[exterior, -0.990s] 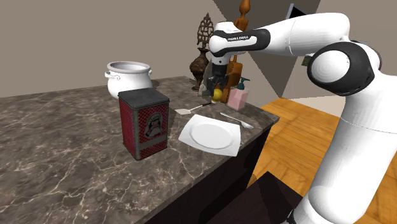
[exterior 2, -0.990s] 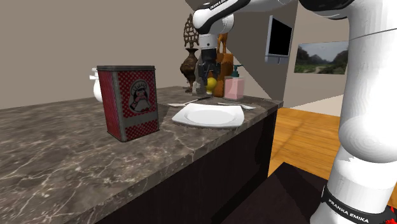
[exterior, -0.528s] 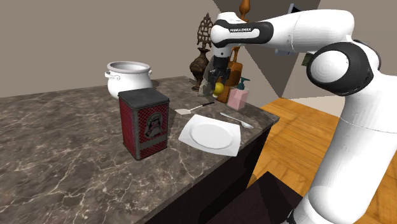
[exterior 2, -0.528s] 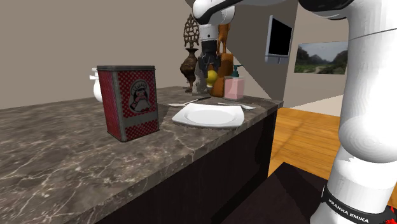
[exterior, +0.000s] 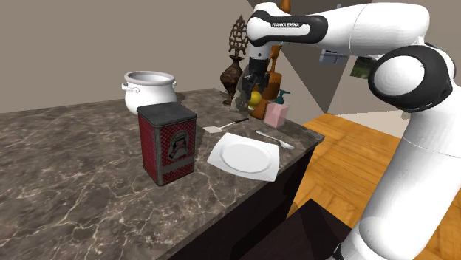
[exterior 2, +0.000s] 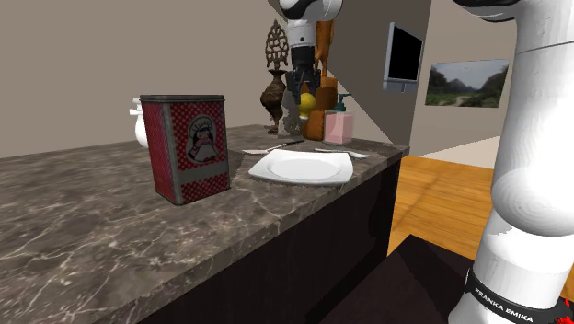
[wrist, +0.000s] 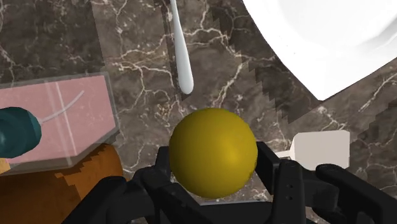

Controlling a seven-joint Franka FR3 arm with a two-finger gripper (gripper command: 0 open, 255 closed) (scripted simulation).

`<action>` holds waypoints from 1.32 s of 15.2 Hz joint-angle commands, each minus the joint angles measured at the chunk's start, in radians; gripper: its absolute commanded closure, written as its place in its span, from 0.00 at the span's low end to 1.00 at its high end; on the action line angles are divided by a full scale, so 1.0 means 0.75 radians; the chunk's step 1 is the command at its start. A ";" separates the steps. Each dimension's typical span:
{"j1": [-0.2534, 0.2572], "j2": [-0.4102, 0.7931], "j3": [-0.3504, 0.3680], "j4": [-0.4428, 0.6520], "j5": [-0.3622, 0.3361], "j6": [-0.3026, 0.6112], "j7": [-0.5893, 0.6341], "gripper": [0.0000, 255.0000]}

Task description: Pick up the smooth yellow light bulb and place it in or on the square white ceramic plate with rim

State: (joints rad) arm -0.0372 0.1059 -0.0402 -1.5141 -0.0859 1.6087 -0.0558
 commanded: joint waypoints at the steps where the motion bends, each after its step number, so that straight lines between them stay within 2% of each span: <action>1: 0.023 -0.072 0.018 -0.080 -0.004 0.004 0.042 1.00; 9: 0.113 -0.367 0.116 -0.386 0.009 -0.001 0.229 1.00; 17: 0.205 -0.601 0.248 -0.578 0.071 -0.057 0.436 1.00; 20: 0.205 -0.611 0.248 -0.641 0.073 -0.004 0.438 1.00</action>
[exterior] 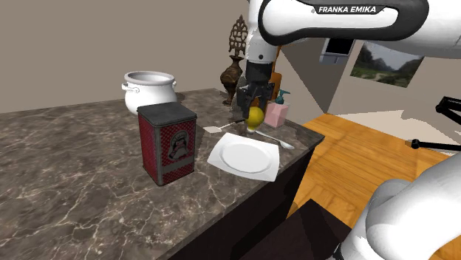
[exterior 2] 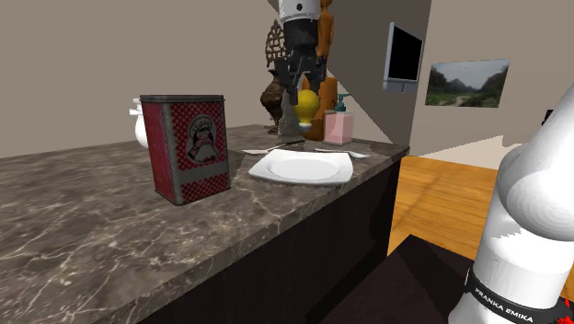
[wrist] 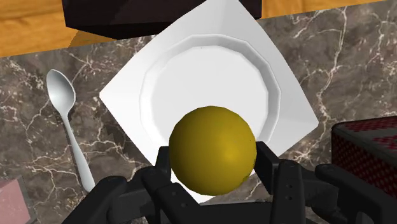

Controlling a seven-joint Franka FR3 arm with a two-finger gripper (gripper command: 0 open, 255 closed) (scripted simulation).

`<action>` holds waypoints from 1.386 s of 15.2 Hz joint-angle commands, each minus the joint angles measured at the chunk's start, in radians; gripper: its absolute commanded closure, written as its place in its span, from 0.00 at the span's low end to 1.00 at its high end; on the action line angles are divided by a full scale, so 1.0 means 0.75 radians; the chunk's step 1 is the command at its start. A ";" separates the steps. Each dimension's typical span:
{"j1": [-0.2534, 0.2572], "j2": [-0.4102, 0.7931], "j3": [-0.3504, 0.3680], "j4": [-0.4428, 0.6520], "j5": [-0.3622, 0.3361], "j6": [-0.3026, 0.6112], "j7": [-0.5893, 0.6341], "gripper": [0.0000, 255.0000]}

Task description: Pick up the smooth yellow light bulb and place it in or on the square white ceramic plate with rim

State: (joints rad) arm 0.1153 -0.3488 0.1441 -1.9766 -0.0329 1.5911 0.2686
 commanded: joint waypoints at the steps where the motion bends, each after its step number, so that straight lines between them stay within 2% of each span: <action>1: 0.002 -0.008 0.003 -0.045 0.002 0.038 0.006 1.00; 15: 0.006 -0.017 0.007 -0.301 0.004 0.283 0.021 1.00; 21: 0.006 -0.017 0.007 -0.301 0.004 0.283 0.021 1.00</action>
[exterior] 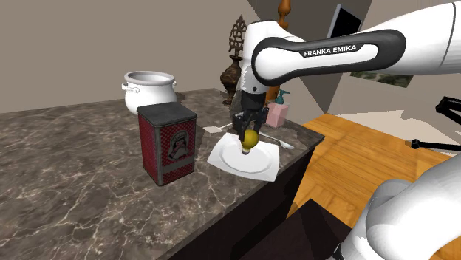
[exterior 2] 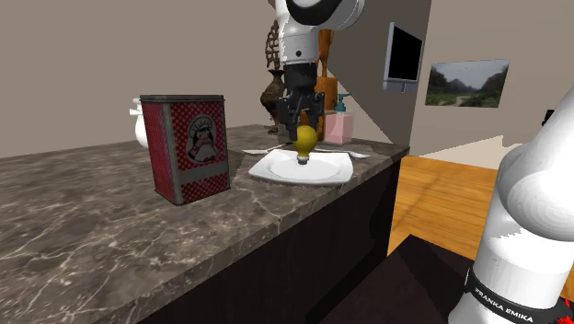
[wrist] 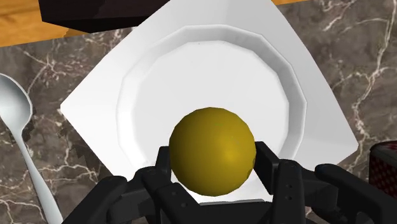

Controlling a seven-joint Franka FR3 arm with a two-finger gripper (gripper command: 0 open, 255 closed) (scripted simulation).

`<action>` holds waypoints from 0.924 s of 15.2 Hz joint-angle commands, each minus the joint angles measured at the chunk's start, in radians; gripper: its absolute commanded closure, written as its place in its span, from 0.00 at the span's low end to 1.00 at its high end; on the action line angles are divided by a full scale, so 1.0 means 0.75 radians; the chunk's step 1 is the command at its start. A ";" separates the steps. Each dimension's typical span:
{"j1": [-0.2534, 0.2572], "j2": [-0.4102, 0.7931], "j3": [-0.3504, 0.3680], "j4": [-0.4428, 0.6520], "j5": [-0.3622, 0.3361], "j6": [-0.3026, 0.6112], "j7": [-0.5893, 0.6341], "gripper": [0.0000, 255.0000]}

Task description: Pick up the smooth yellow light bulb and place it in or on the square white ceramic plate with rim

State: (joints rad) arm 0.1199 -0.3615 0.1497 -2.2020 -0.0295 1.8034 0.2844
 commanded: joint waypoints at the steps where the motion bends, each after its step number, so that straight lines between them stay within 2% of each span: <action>1: 0.000 0.000 0.000 0.000 0.000 0.000 0.000 1.00; 2: 0.000 0.000 0.000 0.000 0.000 0.000 0.000 0.00; 7: 0.000 0.000 0.000 0.000 0.000 0.000 0.000 0.00; 11: 0.001 0.009 0.004 0.178 0.001 -0.169 0.000 0.00; 14: 0.001 0.009 0.004 0.178 0.001 -0.169 0.000 0.00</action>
State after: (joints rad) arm 0.1208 -0.3551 0.1528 -2.0723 -0.0286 1.6806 0.2849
